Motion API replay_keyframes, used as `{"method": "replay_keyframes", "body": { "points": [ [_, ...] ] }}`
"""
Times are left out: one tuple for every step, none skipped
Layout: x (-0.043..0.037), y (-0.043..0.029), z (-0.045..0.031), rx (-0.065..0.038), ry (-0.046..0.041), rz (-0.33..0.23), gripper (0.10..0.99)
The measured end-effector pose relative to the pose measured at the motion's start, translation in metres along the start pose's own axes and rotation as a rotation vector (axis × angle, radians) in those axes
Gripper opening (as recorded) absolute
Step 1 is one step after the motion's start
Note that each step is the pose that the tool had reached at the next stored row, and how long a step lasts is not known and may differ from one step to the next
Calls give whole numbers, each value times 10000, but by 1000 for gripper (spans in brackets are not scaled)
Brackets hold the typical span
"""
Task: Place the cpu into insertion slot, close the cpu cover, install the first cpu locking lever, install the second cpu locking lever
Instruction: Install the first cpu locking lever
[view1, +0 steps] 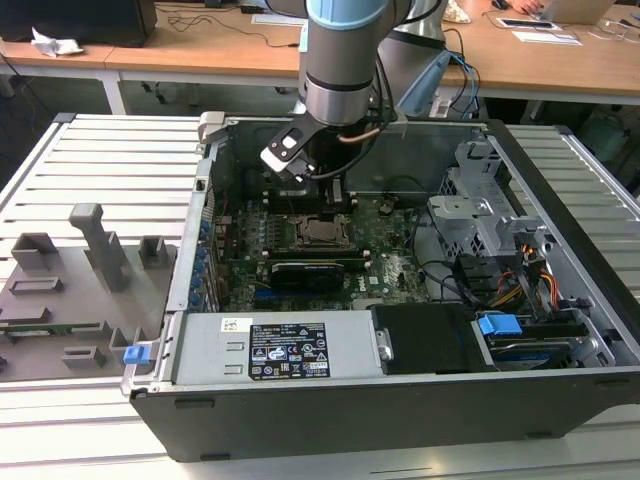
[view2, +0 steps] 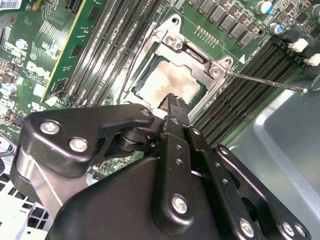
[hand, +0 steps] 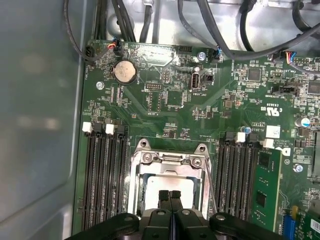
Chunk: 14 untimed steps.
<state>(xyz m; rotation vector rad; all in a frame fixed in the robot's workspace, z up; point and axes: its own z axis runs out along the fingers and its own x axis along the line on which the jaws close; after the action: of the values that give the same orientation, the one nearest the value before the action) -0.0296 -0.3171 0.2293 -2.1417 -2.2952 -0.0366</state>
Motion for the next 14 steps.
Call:
{"method": "replay_keyframes", "body": {
  "points": [
    [0, 0, -13, 0, 0, 0, 106],
    [0, 0, -19, 0, 0, 0, 106],
    [1, 0, -26, 0, 0, 0, 106],
    [1, 1, -40, 0, 0, 0, 106],
    [1, 1, -51, 0, 0, 0, 106],
    [1, 1, -60, 0, -1, 0, 106],
    [2, 1, -91, 0, 0, 0, 106],
    [2, 2, -130, 1, 0, 0, 106],
    [3, 2, -154, 0, 0, 0, 106],
    [3, 3, -170, 0, 0, 0, 106],
    [3, 3, -196, 1, 0, 0, 106],
    [4, 4, -227, 0, -1, 0, 106],
    [4, 4, -253, 0, 0, 0, 106],
    [5, 5, -301, 0, 0, 0, 106]
  ]
}}
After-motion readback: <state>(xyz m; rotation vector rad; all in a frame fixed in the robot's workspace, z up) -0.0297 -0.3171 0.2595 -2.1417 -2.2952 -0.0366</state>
